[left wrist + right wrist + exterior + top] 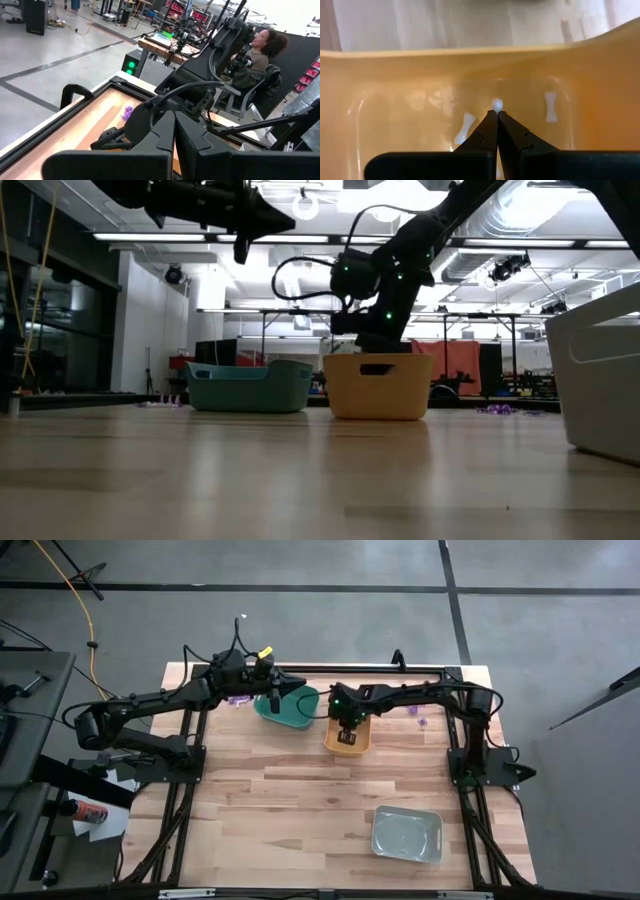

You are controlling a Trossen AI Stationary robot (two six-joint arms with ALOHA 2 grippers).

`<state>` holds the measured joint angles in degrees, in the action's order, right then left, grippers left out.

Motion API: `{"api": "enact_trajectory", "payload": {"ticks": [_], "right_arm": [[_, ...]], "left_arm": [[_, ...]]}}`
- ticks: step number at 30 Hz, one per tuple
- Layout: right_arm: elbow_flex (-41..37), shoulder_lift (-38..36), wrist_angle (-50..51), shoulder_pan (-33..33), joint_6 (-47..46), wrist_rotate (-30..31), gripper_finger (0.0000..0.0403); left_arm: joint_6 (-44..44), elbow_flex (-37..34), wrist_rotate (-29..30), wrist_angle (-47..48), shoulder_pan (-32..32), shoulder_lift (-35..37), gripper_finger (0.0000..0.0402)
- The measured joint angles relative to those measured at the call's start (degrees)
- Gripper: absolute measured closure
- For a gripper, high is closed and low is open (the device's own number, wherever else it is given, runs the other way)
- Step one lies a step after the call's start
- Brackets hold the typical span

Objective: Sort Halloween decoration
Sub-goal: Put the white bone toy into the yellow bin

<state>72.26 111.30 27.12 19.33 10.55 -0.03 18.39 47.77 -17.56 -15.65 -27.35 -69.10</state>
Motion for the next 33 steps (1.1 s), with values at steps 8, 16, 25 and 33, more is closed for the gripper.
{"api": "enact_trajectory", "payload": {"ticks": [8, 16, 25, 33], "right_arm": [[-0.01, 0.99, -1.23, 0.02, -1.51, 0.02, 0.0403], [-0.01, 0.99, -1.26, 0.02, -1.51, 0.02, 0.0403], [-0.01, 0.92, -0.6, 0.02, -2.2, 1.41, 0.0386], [-0.01, -0.8, 0.42, 0.04, -2.58, 4.37, 0.0289]], "left_arm": [[0.04, -0.04, -0.01, 1.52, 0.0, 0.0, 0.0401], [0.02, -0.04, -0.01, 1.52, 0.0, 0.0, 0.0401], [-0.04, -0.04, -0.03, 1.49, 0.0, 0.0, 0.0401], [0.0, -0.04, -0.05, 1.48, 0.0, 0.0, 0.0401]]}}
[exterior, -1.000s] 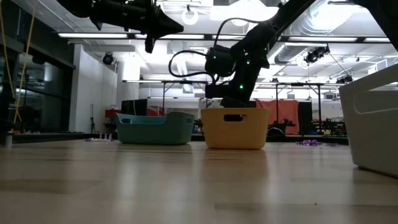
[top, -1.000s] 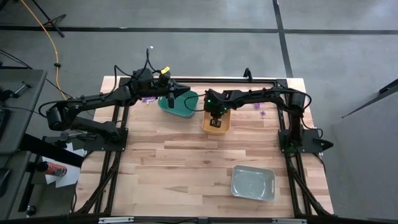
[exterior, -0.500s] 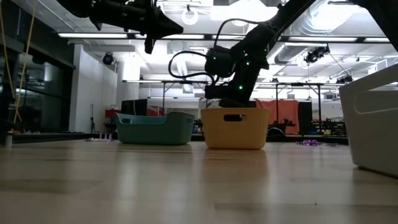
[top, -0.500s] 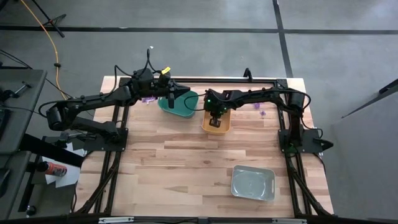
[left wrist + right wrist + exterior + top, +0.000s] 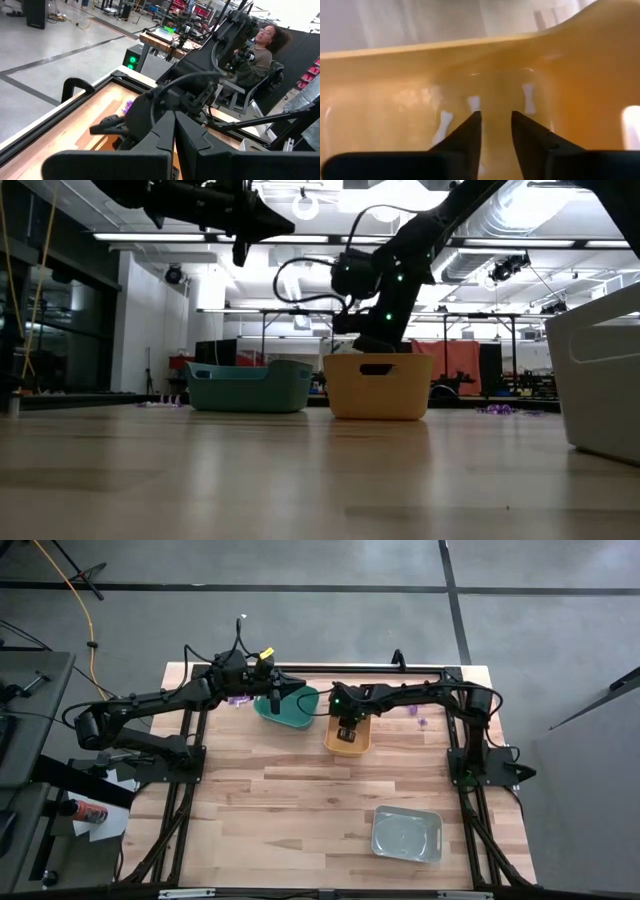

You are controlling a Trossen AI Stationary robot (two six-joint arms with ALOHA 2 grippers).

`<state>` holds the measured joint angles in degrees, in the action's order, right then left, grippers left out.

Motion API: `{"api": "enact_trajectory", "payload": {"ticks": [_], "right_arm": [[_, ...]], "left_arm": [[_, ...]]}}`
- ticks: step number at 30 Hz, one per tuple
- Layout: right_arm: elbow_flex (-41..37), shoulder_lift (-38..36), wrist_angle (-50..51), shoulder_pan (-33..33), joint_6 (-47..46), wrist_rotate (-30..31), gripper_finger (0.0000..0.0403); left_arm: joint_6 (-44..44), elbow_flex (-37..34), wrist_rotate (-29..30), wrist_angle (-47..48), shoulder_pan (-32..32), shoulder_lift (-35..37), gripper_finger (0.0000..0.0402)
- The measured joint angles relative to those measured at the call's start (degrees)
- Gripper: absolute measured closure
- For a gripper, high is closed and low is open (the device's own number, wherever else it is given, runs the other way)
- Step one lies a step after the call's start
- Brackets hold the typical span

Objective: Sort Halloween decoration
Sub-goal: Put the white bone toy into the yellow bin

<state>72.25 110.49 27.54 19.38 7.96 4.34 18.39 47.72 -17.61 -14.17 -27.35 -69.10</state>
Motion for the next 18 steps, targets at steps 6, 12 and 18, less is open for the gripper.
{"api": "enact_trajectory", "payload": {"ticks": [6, 12, 18], "right_arm": [[0.0, -7.37, 3.79, 0.74, 4.12, -3.61, 0.024], [0.0, -17.91, 8.51, 3.24, 2.99, -9.15, 0.0229], [0.0, -27.53, 11.45, 5.85, 2.83, -11.84, 0.0231]], "left_arm": [[0.02, 0.0, -0.69, -0.01, -0.04, 0.0, 0.0401], [-0.03, 0.0, -0.94, 0.99, -0.04, 0.02, 0.0402], [0.0, 0.0, -0.94, 2.96, -0.07, 0.02, 0.0401]]}}
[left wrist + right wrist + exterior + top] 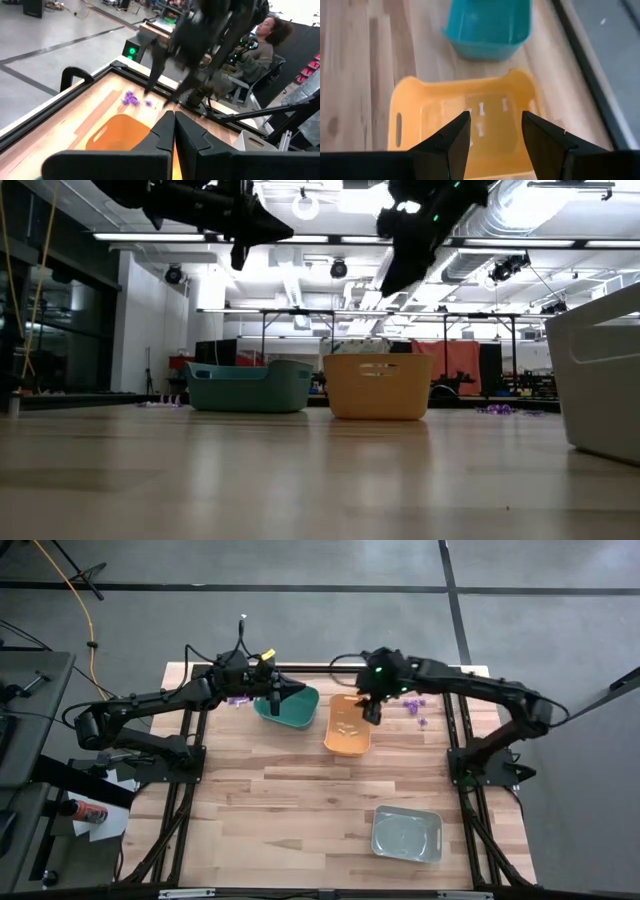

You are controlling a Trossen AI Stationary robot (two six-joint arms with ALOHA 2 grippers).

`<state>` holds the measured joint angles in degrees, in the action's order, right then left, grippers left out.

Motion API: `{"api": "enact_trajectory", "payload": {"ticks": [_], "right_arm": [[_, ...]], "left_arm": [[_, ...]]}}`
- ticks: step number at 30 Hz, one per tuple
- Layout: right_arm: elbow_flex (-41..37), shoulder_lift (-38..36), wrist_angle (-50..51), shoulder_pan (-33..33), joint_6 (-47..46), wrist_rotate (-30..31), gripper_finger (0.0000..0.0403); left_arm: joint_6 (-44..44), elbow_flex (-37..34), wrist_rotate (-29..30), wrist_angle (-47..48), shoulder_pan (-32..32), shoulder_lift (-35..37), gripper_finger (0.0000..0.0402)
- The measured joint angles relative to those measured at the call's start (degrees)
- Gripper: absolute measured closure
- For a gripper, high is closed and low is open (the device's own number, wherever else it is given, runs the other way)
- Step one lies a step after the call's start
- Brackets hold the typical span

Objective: Sort Halloween decoration
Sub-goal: Put the white bone toy into the yellow bin

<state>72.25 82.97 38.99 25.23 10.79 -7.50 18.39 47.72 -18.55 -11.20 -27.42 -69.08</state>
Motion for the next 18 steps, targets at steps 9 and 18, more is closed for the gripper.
{"api": "enact_trajectory", "payload": {"ticks": [9, 18], "right_arm": [[-10.28, -12.85, -13.04, 2.54, -5.33, -5.81, 0.0231], [-32.86, -24.05, -53.62, -0.44, -27.78, -10.78, 0.0231]], "left_arm": [[0.72, 0.0, -0.35, 1.4, 0.0, 0.0, 0.0401], [-3.77, 0.0, -3.99, 0.37, 0.05, 3.39, 0.0401]]}}
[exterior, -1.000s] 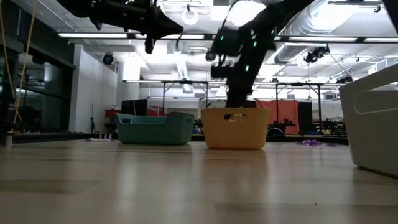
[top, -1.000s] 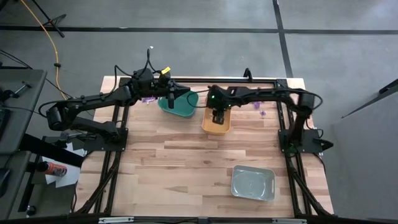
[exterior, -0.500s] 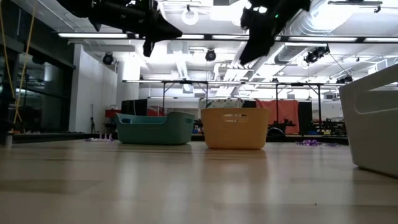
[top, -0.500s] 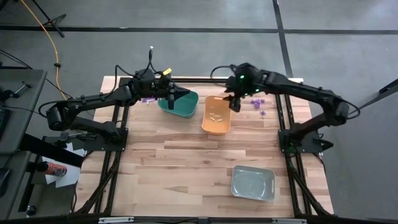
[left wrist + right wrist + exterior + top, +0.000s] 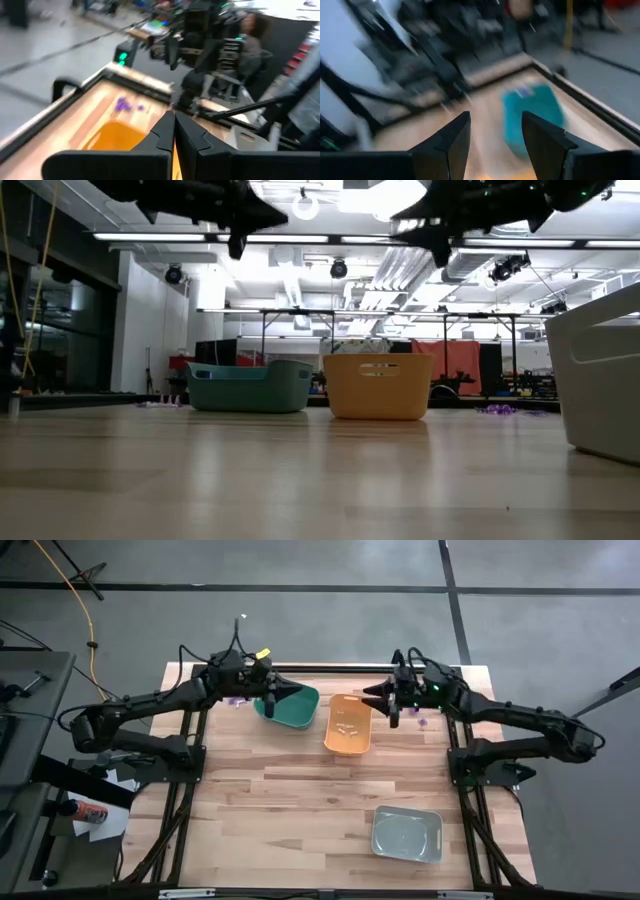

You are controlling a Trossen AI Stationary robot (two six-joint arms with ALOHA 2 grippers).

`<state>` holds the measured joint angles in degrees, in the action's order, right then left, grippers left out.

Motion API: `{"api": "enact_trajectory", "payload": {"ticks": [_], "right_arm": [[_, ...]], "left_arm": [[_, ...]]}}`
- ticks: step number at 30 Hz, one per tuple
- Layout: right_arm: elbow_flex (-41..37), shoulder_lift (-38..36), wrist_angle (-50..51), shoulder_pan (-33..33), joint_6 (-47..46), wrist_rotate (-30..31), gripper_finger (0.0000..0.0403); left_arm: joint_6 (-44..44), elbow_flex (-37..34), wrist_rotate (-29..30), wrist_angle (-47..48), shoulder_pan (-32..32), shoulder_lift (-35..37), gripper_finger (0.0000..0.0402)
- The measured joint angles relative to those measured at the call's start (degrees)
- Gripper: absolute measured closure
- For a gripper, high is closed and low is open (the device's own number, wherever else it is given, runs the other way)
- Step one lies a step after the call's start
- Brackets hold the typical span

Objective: Sort Halloween decoration
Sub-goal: Put the white bone toy into the yellow bin

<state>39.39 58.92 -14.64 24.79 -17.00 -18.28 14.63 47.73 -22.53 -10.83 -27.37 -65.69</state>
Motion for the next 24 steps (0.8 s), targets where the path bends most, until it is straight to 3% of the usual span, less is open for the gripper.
{"api": "enact_trajectory", "payload": {"ticks": [4, 24], "right_arm": [[-0.99, 0.03, -10.74, -1.97, 0.53, 0.0, 0.0231], [3.27, 0.72, -10.0, -4.65, 0.39, -0.84, 0.0231]], "left_arm": [[-1.4, 0.06, -3.88, -0.89, 0.93, 2.39, 0.0401], [0.93, 0.06, -1.94, -0.99, 4.24, 4.55, 0.0401]]}}
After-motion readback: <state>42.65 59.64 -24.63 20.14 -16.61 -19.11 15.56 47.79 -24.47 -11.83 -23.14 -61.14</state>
